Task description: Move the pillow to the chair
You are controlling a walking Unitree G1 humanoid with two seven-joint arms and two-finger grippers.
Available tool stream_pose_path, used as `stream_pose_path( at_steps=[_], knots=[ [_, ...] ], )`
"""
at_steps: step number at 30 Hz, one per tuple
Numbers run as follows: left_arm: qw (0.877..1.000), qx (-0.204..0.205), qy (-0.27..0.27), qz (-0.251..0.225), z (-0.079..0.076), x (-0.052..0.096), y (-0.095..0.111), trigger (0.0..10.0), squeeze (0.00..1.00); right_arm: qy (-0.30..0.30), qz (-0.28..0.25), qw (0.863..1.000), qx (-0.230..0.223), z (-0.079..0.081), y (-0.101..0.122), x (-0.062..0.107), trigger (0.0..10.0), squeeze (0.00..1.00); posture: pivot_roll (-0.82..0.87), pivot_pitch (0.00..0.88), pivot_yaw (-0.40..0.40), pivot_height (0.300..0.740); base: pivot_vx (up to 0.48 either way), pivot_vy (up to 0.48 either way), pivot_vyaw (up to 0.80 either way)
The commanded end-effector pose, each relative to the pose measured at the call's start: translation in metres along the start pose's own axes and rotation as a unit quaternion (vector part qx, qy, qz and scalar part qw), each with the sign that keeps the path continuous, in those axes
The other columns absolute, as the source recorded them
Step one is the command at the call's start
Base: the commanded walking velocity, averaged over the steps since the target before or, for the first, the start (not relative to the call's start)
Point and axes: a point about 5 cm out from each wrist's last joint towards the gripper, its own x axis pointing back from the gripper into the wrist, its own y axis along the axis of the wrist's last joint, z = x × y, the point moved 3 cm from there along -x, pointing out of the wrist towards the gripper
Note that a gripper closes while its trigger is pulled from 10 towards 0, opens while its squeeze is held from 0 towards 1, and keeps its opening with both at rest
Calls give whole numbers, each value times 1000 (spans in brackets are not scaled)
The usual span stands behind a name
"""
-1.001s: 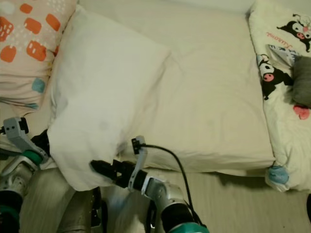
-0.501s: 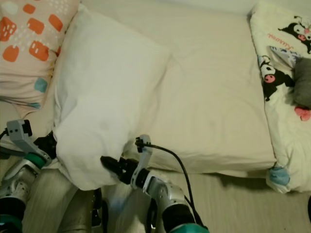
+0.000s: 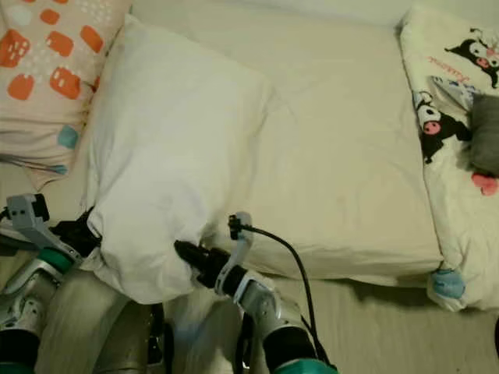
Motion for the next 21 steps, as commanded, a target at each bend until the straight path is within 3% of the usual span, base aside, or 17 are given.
stream_pose_path(
  at_steps=[1,10,14,17,19,21],
  knots=[
    [999,14,-18,30,-10,3,-17,0,0,29,-19,999,-16,14,-2,-10,0,0,122,181,-30,634,0,0,0],
    [997,16,-76,-17,-47,-6,12,0,0,68,-97,993,6,26,51,7,0,0,130,135,-23,634,0,0,0],
    [989,38,-138,-21,-76,-6,23,0,0,118,-96,988,16,40,61,20,0,0,125,139,-23,634,0,0,0],
    [988,43,-145,-20,-80,-6,24,0,0,125,-94,988,17,42,61,22,0,0,121,139,-22,634,0,0,0],
    [972,92,-215,-12,-102,4,33,0,0,194,-56,979,18,60,56,39,0,0,119,141,-21,634,0,0,0],
    [952,99,-289,33,-123,24,31,0,0,251,-6,968,23,77,46,57,0,0,117,146,-19,634,0,0,0]
  ],
)
